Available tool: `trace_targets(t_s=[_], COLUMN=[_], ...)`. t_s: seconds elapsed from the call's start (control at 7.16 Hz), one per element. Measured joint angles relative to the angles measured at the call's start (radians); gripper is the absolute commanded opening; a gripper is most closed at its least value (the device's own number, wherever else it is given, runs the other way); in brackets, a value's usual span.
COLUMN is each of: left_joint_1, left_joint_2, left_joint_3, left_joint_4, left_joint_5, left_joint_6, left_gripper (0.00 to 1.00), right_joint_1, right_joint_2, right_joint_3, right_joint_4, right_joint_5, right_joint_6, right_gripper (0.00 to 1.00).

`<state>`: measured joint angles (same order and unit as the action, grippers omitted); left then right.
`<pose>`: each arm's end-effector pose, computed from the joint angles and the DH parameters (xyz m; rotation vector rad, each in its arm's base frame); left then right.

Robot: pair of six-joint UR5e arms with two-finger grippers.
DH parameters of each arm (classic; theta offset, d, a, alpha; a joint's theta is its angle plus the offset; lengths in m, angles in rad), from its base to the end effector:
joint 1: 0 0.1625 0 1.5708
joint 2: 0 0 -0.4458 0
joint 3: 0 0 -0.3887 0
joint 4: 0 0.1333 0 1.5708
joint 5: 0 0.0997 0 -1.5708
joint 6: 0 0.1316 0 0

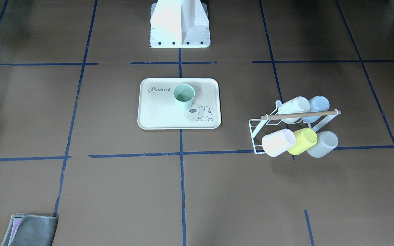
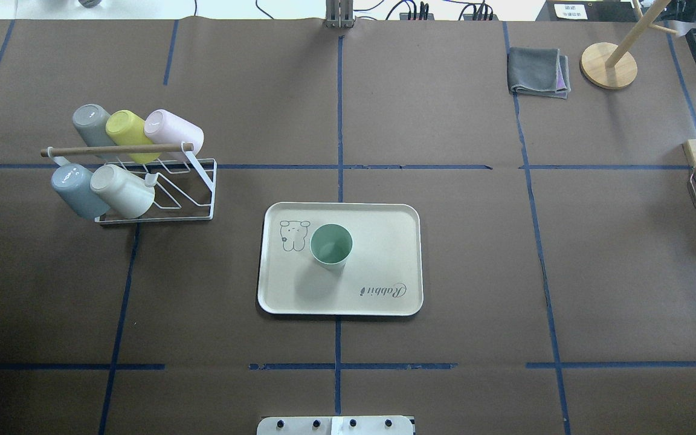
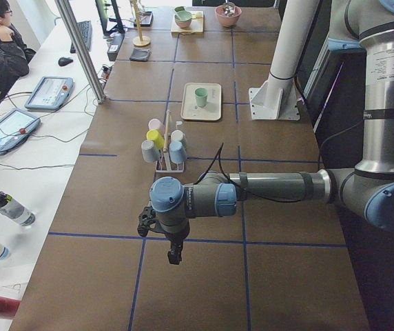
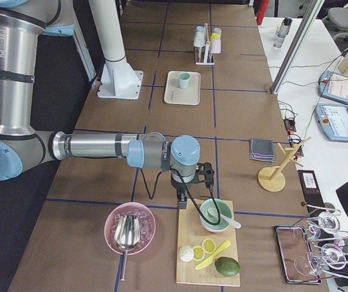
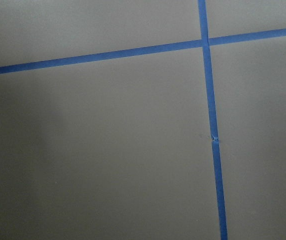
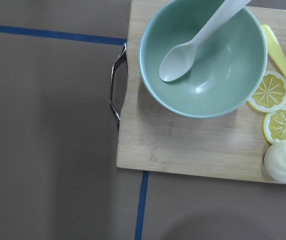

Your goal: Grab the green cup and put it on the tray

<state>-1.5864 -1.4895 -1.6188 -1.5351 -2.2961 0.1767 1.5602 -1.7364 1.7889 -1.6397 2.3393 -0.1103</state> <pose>-0.0529 -0.4442 0.7249 0.0040 0.7285 0.1289 0.0375 -0.4132 0.6780 0.0227 -0.7687 -0.1086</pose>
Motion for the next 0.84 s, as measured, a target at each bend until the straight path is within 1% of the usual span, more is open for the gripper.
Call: trace_targets(t_s=[0.84], left_joint_1=[0.001], left_joint_2=[0.003], left_joint_3=[0.002], left_joint_4=[0.000], left_joint_5=[-0.001], left_joint_6=[0.001], left_gripper=[1.00], right_joint_1=[-0.008], right_joint_2=[0.003], right_joint_3=[0.007], right_joint_4=[0.004], right_joint_5=[0.000], right_joint_6=[0.017], right_gripper=[0.99])
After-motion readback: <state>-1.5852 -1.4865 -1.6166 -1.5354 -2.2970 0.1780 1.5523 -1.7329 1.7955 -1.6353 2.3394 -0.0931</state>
